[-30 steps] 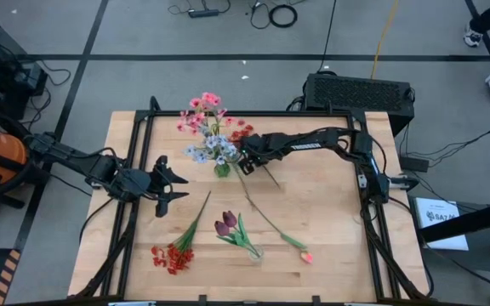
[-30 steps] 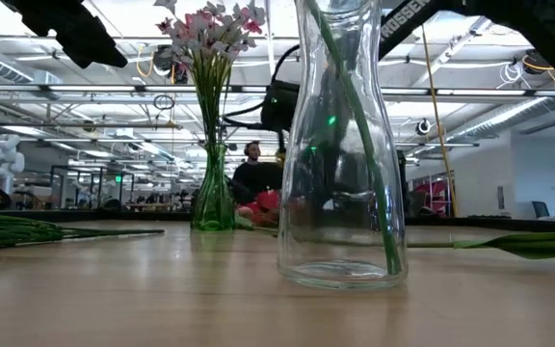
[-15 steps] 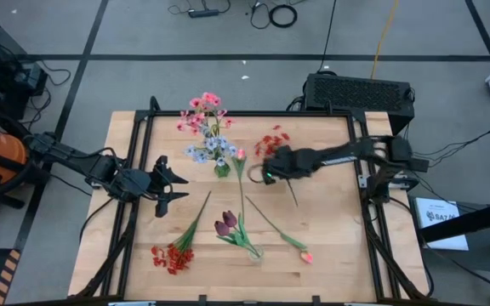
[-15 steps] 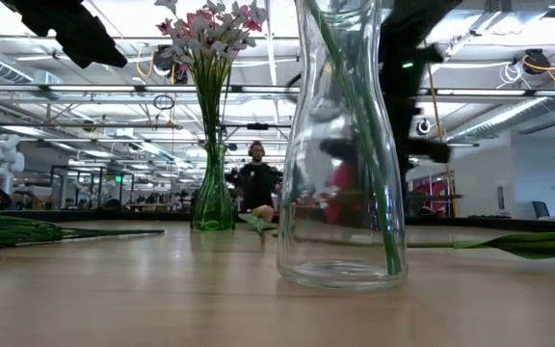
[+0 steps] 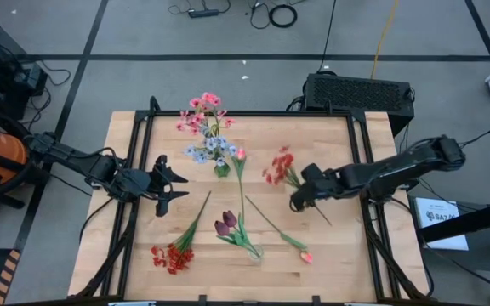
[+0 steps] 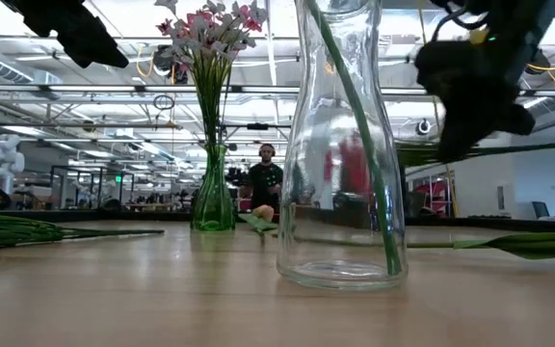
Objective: Sort flowers into vase by color
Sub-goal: Put the top red flowers into the transparent vase
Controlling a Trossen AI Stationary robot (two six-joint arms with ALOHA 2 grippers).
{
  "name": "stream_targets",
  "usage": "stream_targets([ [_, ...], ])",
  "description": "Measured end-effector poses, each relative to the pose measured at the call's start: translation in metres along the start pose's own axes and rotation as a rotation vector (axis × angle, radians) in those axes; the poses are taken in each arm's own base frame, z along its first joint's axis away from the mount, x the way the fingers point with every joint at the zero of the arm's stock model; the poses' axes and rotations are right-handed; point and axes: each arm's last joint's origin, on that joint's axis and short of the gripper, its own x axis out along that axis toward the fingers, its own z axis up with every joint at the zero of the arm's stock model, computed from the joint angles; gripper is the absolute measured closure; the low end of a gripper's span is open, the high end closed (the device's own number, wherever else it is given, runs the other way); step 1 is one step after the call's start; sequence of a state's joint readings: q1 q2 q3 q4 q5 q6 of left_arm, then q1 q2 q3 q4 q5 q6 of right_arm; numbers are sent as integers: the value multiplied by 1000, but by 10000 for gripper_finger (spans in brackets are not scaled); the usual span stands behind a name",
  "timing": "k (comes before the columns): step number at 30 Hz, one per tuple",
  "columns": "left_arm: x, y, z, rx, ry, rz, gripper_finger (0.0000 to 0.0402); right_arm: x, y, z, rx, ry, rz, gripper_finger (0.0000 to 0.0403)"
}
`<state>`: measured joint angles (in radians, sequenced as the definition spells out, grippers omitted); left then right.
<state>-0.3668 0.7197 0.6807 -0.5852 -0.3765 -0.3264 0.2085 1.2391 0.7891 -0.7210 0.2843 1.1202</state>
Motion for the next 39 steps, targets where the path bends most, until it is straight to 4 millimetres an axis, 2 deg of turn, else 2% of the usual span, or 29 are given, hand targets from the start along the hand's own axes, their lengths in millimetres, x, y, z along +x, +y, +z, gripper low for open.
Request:
stream_targets([
  [6, 0, 0, 0, -6, 0, -1, 212, -16, 7, -13, -126, -33, 85, 396],
  [15, 0, 0, 0, -6, 0, -1, 212, -59, 37, -45, -310, -476, 293, 399],
  [20, 0, 0, 0, -6, 1, -1, 212, -79, 65, -46, -350, -686, 472, 399],
  [23, 0, 0, 0, -7, 0, -2, 212, -84, 85, -43, -417, -784, 600, 399],
  [26, 0, 0, 0, -7, 0, -2, 212, -82, 105, -43, -485, -890, 724, 399],
  [31, 0, 0, 0, -7, 0, -1, 212, -64, 127, -47, -510, -1015, 829, 400],
  [39, 0, 0, 0, -7, 0, -1, 212, -38, 144, -49, -490, -1205, 1056, 400],
])
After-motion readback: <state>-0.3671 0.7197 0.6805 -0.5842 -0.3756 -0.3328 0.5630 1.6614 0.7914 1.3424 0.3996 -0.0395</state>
